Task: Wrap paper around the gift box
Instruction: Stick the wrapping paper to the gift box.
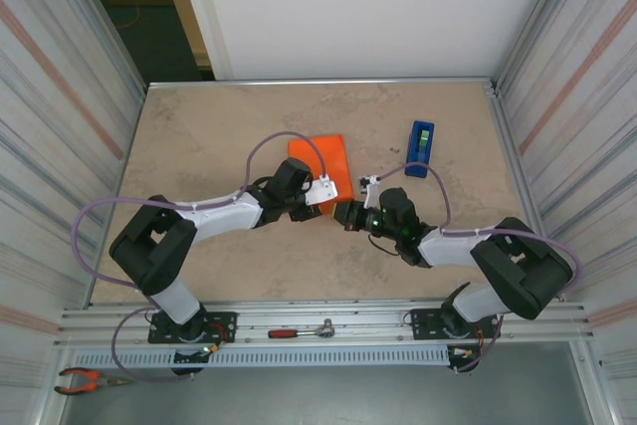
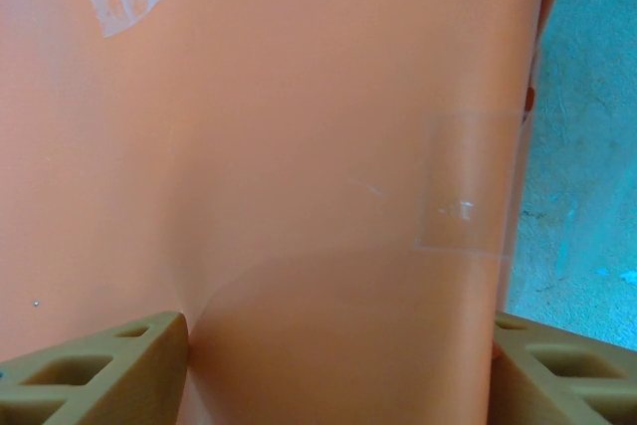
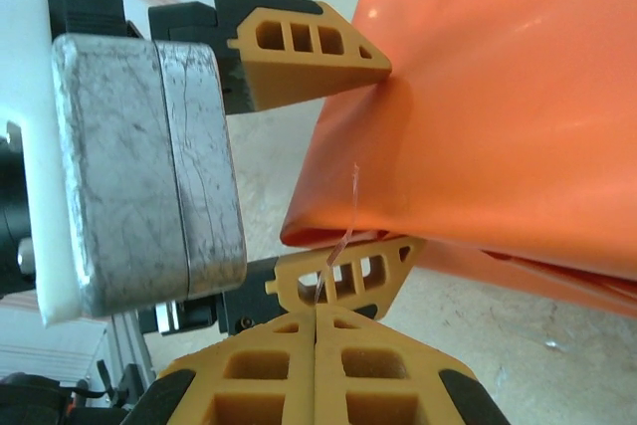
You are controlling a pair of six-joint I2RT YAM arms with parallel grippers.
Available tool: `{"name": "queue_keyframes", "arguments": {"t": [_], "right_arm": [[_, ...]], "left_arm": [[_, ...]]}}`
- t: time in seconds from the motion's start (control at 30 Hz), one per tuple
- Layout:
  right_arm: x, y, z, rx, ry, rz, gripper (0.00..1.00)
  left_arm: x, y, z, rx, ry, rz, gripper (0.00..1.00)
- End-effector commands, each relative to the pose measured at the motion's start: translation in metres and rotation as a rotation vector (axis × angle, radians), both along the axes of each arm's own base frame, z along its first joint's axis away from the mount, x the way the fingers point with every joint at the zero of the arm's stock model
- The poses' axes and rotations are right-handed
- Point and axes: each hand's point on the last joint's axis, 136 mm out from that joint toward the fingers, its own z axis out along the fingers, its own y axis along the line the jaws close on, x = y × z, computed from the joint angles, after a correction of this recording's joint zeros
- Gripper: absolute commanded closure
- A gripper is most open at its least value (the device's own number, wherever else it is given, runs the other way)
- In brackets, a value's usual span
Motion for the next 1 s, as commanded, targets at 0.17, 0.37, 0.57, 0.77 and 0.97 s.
{"name": "queue_keyframes", "arguments": {"t": [0.17, 0.37, 0.57, 0.77, 0.97], "right_arm": [[0.012, 0.007, -0.004, -0.001, -0.020, -0.016, 1.00], [0.020, 0.006, -0.016, 0.015, 0.008, -0.033, 1.00], [0.022, 0.006, -0.021, 0.030, 0.021, -0.038, 1.00], [0.026, 0.007, -0.023, 0.034, 0.024, -0.044, 1.00], [0.030, 0.007, -0.024, 0.050, 0.032, -0.046, 1.00]], "left_arm": [[-0.019, 0.007, -0.023, 0.059, 0.077, -0.028, 0.31], [-0.020, 0.007, -0.023, 0.058, 0.076, -0.028, 0.31], [-0.020, 0.007, -0.023, 0.059, 0.077, -0.029, 0.31], [-0.020, 0.008, -0.024, 0.062, 0.078, -0.030, 0.31], [-0.021, 0.008, -0.024, 0.065, 0.077, -0.031, 0.31]]}}
